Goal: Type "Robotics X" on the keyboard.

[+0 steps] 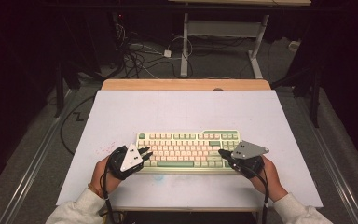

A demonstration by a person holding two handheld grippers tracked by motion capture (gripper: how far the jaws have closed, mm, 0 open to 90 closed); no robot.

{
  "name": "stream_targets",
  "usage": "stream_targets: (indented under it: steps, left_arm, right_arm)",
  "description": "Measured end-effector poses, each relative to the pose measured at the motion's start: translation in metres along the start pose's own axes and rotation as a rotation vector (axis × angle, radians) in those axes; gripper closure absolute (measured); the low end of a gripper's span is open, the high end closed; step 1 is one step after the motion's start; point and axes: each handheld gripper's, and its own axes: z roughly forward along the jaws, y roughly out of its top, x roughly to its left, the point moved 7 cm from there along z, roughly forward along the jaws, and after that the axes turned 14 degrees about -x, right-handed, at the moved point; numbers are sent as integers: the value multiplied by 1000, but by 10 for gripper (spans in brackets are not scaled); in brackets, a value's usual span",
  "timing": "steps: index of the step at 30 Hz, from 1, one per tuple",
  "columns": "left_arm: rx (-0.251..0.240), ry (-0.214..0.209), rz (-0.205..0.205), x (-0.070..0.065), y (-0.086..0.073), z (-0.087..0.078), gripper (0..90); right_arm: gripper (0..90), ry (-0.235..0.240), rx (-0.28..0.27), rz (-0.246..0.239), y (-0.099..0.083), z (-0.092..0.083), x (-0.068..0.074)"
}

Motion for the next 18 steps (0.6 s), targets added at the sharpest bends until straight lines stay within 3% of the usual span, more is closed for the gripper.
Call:
stream_targets:
  steps: [5,7,11,13,18]
  left_arm:
    - [18,14,-17,-3,-8,-1,471]
    - [7,36,-26,-4,-9,-2,323]
    - [9,64,-39,-8,-16,-5,229]
    - [7,48,-50,-10,-18,-6,217]
    - [12,63,-51,-12,-22,-11,209]
  right_arm:
    - [900,0,2,7,0,3,-2]
    - [900,0,3,8,1,5,-4]
    - [900,-2,3,8,2,8,-6]
    - [900,-3,3,9,3,10,-8]
    - [900,5,3,3,7,19,-9]
